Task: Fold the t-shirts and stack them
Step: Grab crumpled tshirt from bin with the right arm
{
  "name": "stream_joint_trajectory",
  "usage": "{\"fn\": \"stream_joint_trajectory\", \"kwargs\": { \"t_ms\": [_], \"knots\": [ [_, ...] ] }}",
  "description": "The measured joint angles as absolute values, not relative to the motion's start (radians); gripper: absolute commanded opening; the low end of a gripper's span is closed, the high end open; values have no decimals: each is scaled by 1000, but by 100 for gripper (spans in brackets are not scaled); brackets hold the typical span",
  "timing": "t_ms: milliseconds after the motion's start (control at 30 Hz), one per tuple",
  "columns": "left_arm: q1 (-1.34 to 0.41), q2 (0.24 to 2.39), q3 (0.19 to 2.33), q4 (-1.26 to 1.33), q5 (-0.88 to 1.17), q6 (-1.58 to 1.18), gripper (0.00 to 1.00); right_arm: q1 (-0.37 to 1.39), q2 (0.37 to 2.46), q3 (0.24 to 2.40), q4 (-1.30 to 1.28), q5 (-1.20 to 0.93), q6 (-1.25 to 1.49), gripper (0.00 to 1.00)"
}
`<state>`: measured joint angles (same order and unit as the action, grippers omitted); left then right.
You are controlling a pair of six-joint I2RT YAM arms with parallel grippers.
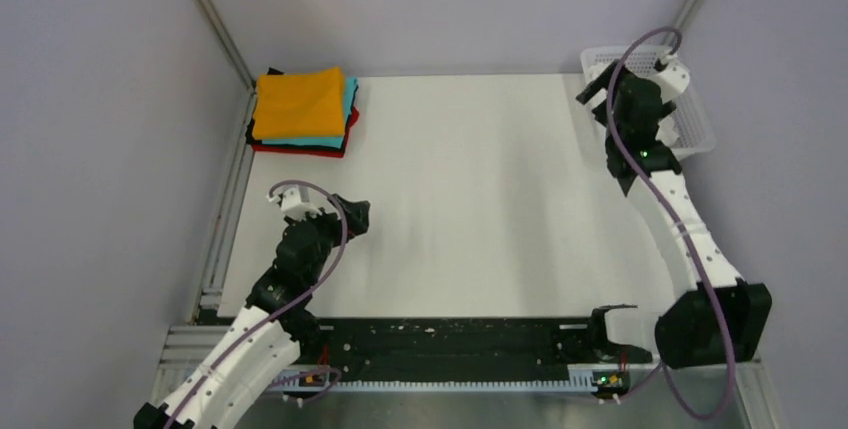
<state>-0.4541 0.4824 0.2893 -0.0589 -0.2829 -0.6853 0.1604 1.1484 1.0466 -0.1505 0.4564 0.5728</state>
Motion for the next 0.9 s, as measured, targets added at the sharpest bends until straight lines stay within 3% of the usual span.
{"fn": "stream_joint_trajectory", "kwargs": {
  "t_ms": [233, 567, 833, 900],
  "knots": [
    [-454, 482, 275, -60, -312, -671, 99, -91, 1641, 1444, -192, 314, 534, 99],
    [-454, 482, 267, -59, -386, -654, 99, -200, 2220, 1960, -306, 226, 535, 98],
    [-454, 487, 266, -58, -411, -652, 99, -220, 2428, 2045, -348, 184, 603, 83],
    [-454, 489, 265, -59, -413, -652, 99, -221, 2443, 2055, -338, 178, 606, 68]
  ]
}}
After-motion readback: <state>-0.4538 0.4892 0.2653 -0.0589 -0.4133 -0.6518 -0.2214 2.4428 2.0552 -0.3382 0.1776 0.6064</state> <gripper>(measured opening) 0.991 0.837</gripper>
